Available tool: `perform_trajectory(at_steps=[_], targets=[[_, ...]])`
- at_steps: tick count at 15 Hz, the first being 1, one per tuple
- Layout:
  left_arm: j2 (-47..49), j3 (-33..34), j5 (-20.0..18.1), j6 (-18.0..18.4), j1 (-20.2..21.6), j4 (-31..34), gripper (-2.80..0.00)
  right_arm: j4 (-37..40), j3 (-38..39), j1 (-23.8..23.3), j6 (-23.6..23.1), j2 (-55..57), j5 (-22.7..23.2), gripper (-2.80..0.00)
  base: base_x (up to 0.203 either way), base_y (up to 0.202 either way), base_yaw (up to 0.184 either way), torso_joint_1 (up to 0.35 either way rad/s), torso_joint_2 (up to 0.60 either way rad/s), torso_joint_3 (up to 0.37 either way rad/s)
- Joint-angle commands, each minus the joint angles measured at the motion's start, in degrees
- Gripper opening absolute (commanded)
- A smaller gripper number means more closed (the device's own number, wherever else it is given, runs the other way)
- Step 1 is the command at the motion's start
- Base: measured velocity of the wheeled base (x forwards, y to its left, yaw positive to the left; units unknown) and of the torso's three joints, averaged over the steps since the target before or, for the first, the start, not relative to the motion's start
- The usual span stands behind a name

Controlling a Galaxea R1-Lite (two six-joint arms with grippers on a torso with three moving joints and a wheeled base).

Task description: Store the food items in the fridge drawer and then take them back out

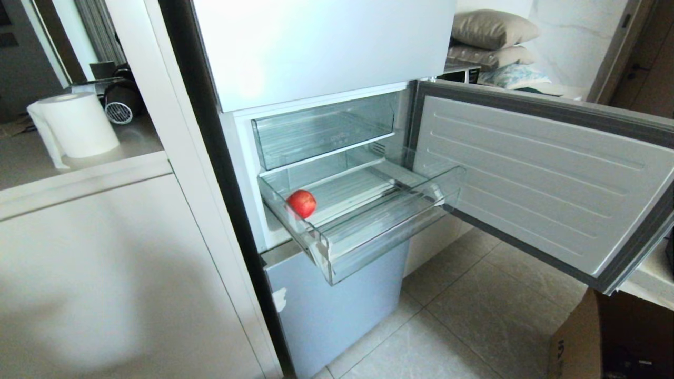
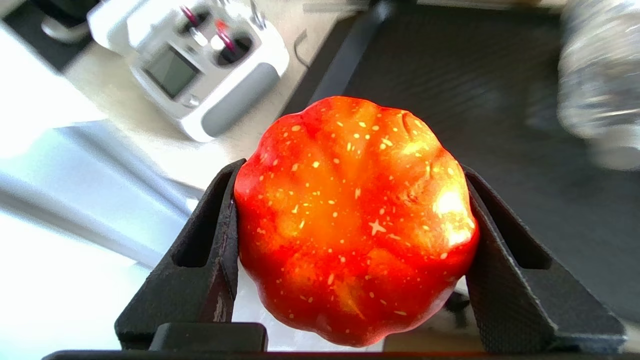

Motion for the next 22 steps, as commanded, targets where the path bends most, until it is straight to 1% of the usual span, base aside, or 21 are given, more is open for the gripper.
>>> perform_trajectory(at_steps=[1,4,6,10,14,17,19,20,22], targets=[[0.08,0.00,0.02,0.01,0.07,-0.01,-2.80,-0.24,5.16,-1.50,-0.02,-12.07,0.20,-2.80,0.000,0.000,0.000,0.000,0.00,0.000],[0.08,0.00,0.02,0.02,-0.01,-0.01,-2.80,-0.36,11.25,-1.46,-0.21,-21.43,0.40,-2.80,0.000,0.000,0.000,0.000,0.00,0.000],[0.08,0.00,0.02,0.02,-0.01,-0.01,-2.80,-0.24,14.56,-0.26,-0.28,-26.50,1.51,-2.80,0.000,0.000,0.032,-0.001,0.00,0.003],[0.08,0.00,0.02,-0.05,-0.01,-0.01,-2.80,-0.21,18.77,2.85,-0.38,-31.74,2.29,-2.80,-0.001,-0.008,0.165,-0.004,0.00,0.005],[0.08,0.00,0.02,0.02,-0.01,-0.01,-2.80,-0.21,19.93,5.81,-0.41,-33.29,2.30,-2.80,0.000,-0.010,0.176,0.003,0.00,0.004],[0.08,0.00,0.02,0.02,0.01,-0.01,-2.80,-0.16,20.65,8.92,-0.41,-33.84,2.42,-2.80,-0.002,-0.010,0.176,0.003,0.00,0.004],[0.08,0.00,0.02,-0.06,-0.01,-0.01,-2.80,-0.18,21.52,11.90,-0.49,-33.64,3.32,-2.80,-0.002,-0.009,0.171,0.001,0.00,0.005],[0.08,0.00,0.02,-0.03,0.03,-0.01,-2.80,-0.14,21.79,13.87,-0.50,-33.32,3.93,-2.80,0.002,-0.007,0.129,-0.001,0.00,-0.001],[0.08,0.00,0.02,0.02,0.07,-0.01,-2.80,0.02,21.90,19.97,-0.44,-32.19,4.31,-2.80,0.001,-0.001,0.048,-0.001,0.00,0.003]])
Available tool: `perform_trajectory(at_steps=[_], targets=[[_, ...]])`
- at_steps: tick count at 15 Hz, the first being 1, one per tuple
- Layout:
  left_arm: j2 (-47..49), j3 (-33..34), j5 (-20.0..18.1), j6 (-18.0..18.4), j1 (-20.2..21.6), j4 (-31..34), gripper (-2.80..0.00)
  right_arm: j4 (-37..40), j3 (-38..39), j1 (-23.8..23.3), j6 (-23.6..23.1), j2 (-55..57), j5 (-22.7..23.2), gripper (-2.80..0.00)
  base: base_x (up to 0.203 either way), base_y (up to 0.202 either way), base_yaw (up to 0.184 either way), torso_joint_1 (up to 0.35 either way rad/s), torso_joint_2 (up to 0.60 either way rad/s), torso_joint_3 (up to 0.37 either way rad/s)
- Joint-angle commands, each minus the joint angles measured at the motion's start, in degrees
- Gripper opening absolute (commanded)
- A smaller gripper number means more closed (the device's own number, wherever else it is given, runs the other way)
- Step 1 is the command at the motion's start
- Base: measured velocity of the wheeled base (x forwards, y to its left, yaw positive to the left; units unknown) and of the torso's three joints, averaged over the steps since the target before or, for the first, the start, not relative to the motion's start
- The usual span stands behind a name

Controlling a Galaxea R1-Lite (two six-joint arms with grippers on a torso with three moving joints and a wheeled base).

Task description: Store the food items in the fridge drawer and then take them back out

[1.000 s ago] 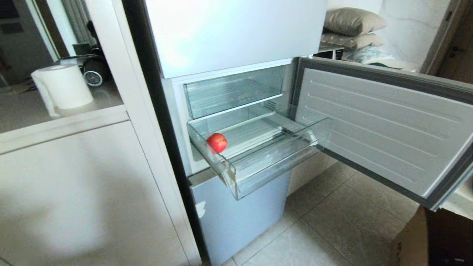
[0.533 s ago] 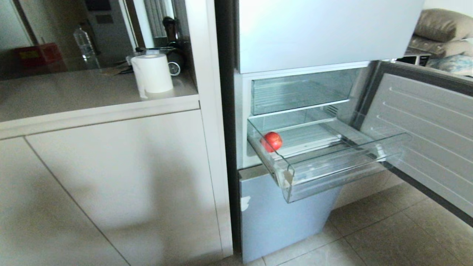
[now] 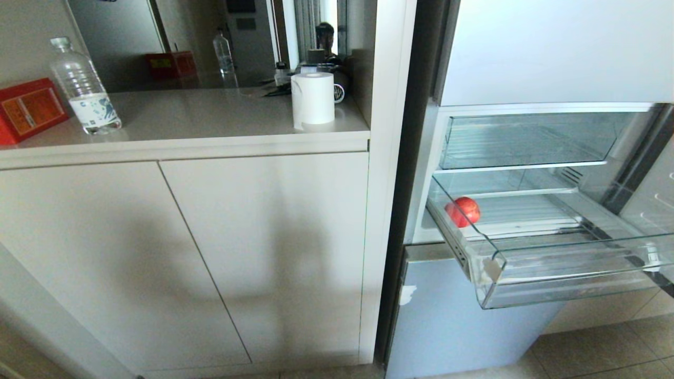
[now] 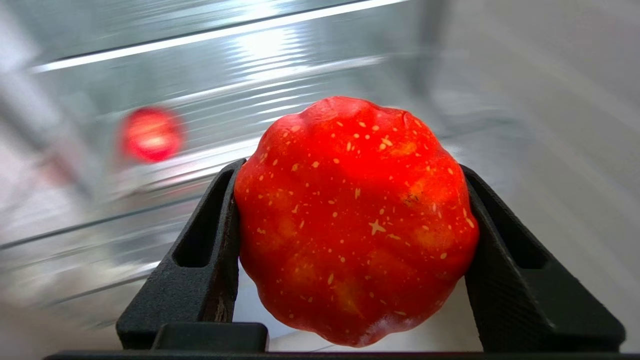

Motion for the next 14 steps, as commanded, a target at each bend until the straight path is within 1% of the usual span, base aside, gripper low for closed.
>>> perform_trajectory(at_steps=[1,2,3,7,8,11,12,14], targets=[[0.08,0.00,0.02,-0.04,-0.01,-0.01,-2.80,0.25,-0.34,8.26,0.10,2.25,0.12,-2.80,0.000,0.000,0.000,0.000,0.00,0.000],[0.08,0.00,0.02,0.04,-0.01,-0.01,-2.80,0.66,-1.60,11.87,0.08,4.19,-0.40,-2.80,0.000,0.000,0.000,0.000,0.00,0.000],[0.08,0.00,0.02,0.04,0.03,-0.01,-2.80,1.13,-3.39,15.33,0.13,6.55,-2.16,-2.80,0.000,0.000,0.000,0.000,0.00,0.000],[0.08,0.00,0.02,0.04,-0.01,-0.01,-2.80,1.63,-13.93,30.31,0.17,19.04,-16.69,-2.80,0.000,0.000,0.000,0.000,0.00,0.000],[0.08,0.00,0.02,0.04,-0.01,-0.01,-2.80,1.71,-17.10,32.68,0.08,22.92,-19.96,-2.80,0.000,0.000,0.000,0.000,0.00,0.000],[0.08,0.00,0.02,0.04,0.07,-0.01,-2.80,1.84,-25.47,38.03,-0.12,33.34,-27.75,-2.80,0.000,0.000,0.000,0.000,0.00,0.000],[0.08,0.00,0.03,0.04,-0.01,-0.01,-2.80,1.87,-27.86,38.95,-0.16,36.12,-29.33,-2.80,0.000,0.000,0.000,0.000,0.00,0.000],[0.08,0.00,0.02,0.04,0.07,-0.01,-2.80,2.23,-32.53,39.71,-0.20,40.96,-30.83,-2.80,0.000,0.000,0.000,0.000,0.00,0.000]])
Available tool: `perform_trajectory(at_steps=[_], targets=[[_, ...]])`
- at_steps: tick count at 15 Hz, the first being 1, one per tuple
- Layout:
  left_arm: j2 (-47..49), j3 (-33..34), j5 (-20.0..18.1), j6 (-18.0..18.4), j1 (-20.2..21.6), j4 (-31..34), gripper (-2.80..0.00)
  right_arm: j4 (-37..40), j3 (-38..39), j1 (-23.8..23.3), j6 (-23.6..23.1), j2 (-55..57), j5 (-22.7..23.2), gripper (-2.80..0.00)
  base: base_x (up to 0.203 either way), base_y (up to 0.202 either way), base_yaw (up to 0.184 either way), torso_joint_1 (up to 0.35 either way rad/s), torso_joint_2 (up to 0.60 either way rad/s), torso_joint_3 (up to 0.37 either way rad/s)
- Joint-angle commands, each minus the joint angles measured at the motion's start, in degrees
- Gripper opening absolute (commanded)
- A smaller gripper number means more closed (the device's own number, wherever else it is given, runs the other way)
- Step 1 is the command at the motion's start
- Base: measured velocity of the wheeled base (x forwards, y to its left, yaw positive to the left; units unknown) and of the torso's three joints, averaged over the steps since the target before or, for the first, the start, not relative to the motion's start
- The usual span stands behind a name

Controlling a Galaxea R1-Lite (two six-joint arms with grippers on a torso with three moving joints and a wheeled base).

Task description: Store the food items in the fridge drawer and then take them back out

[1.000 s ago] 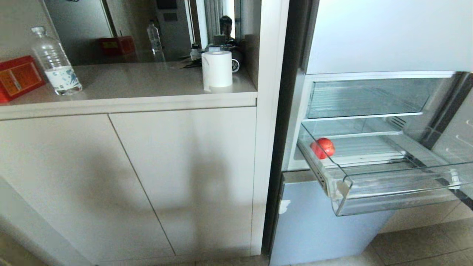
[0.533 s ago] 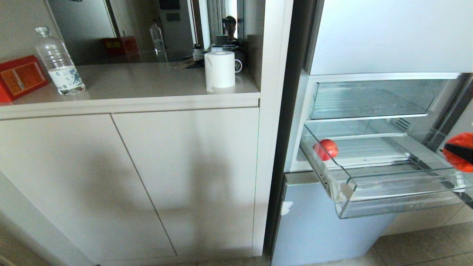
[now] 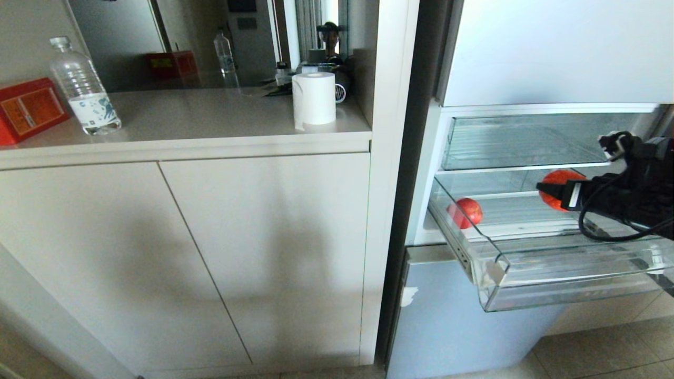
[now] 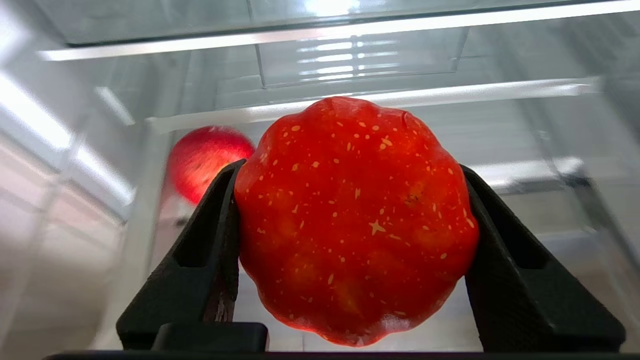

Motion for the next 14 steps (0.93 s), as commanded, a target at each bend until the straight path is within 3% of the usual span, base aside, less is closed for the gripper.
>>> perform_trajectory(at_steps=[1,5,6,7,14], targets=[[0.08,0.00,0.02,0.02,0.02,-0.01,-2.80,0.37,-5.32,0.88,-0.04,8.58,-0.74,-2.80,0.000,0.000,0.000,0.000,0.00,0.000],[0.08,0.00,0.02,0.02,0.07,-0.01,-2.80,1.79,-7.95,0.98,-0.05,12.64,-2.32,-2.80,0.000,0.000,0.000,0.000,0.00,0.000],[0.08,0.00,0.02,0.02,0.04,-0.01,-2.80,1.80,-7.97,0.98,-0.04,13.23,-2.33,-0.10,0.000,0.000,0.000,0.000,0.00,0.000],[0.08,0.00,0.02,0.02,-0.01,-0.01,-2.80,1.80,-7.97,0.91,0.27,13.61,-2.41,0.00,0.000,0.000,0.000,0.000,0.00,0.000],[0.08,0.00,0.02,0.02,-0.01,-0.01,-2.80,1.66,-7.51,0.89,0.57,9.74,-2.66,0.00,0.000,0.000,0.000,0.000,0.00,0.000]])
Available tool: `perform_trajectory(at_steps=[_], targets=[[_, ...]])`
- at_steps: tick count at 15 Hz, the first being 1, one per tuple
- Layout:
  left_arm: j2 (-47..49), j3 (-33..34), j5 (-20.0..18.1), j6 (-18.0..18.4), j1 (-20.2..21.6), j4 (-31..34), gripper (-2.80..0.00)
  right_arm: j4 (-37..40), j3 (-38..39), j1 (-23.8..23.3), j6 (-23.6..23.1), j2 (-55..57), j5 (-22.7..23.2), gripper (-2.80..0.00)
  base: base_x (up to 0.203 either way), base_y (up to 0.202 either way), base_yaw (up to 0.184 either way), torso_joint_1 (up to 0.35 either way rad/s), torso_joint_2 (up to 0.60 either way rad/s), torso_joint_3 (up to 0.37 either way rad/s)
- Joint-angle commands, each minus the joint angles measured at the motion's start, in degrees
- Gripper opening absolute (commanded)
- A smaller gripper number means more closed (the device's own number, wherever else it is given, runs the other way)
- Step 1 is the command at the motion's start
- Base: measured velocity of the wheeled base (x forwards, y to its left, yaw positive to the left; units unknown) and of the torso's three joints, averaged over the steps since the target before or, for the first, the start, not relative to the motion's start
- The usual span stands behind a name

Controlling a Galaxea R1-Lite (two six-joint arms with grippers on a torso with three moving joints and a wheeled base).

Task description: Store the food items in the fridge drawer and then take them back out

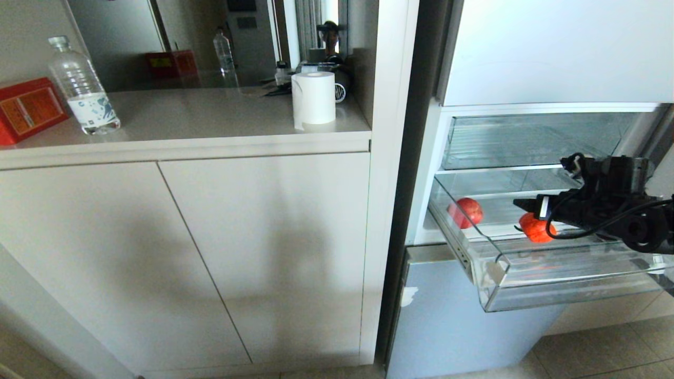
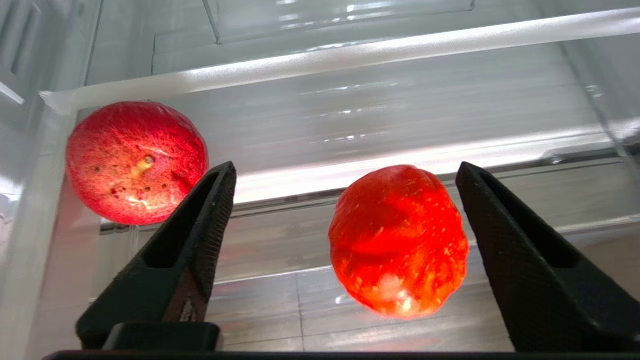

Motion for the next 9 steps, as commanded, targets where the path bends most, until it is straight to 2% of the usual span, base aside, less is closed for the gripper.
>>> perform_trajectory(at_steps=[1,2,3,6,9], targets=[[0.08,0.00,0.02,0.01,-0.01,-0.01,-2.80,-0.32,1.39,-0.03,0.19,-4.88,0.08,0.00,0.000,0.000,0.000,0.000,0.00,0.000],[0.08,0.00,0.02,0.02,0.07,-0.01,-2.80,-0.42,3.02,-0.06,0.25,-8.29,0.08,0.00,0.000,0.000,0.000,0.000,0.00,0.000],[0.08,0.00,0.02,-0.07,-0.01,-0.01,-2.80,-0.47,4.94,-0.14,0.41,-12.46,0.05,-2.80,0.000,0.000,0.000,0.000,0.00,0.000],[0.08,0.00,0.02,0.02,-0.01,-0.01,-2.80,-0.23,13.60,-1.25,0.81,-26.84,-0.22,-2.80,0.000,0.000,0.000,0.000,0.00,0.000],[0.08,0.00,0.02,-0.06,-0.01,-0.01,-2.80,1.76,28.12,-3.24,0.76,-41.28,-0.47,-2.80,0.000,0.000,0.000,0.000,0.00,0.000]])
